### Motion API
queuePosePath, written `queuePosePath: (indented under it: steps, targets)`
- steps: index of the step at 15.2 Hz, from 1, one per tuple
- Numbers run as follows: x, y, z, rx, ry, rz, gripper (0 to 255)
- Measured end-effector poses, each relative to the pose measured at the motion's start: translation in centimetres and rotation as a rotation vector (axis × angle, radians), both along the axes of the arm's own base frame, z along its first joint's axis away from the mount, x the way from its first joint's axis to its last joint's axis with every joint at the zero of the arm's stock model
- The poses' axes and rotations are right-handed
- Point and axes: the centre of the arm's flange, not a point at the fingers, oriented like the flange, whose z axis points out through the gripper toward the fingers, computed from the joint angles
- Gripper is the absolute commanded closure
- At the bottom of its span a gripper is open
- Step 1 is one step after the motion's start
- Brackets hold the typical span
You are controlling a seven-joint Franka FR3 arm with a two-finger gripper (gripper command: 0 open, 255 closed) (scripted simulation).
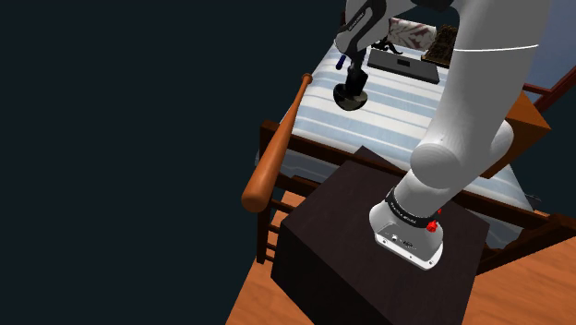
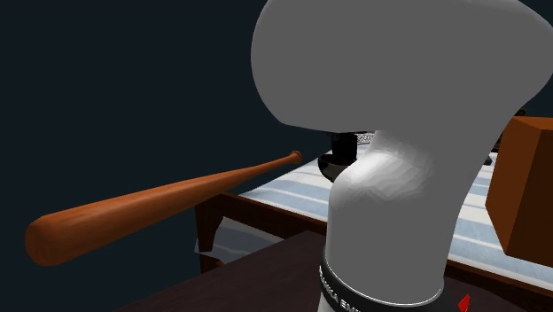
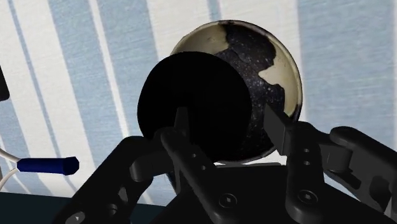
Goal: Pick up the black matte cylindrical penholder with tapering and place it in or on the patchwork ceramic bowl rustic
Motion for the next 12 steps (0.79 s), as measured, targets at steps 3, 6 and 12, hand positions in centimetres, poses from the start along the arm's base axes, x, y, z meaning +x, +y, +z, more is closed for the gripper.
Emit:
queuePosePath:
  steps: [3, 6, 12]
  targets:
    - [0.0, 0.0, 0.0, 0.0, 0.0, 0.0, 0]
    - [0.1, 0.2, 0.6, 0.0, 0.0, 0.0, 0]
    - [0.5, 1.8, 4.5, -0.001, -0.001, 0.0, 0]
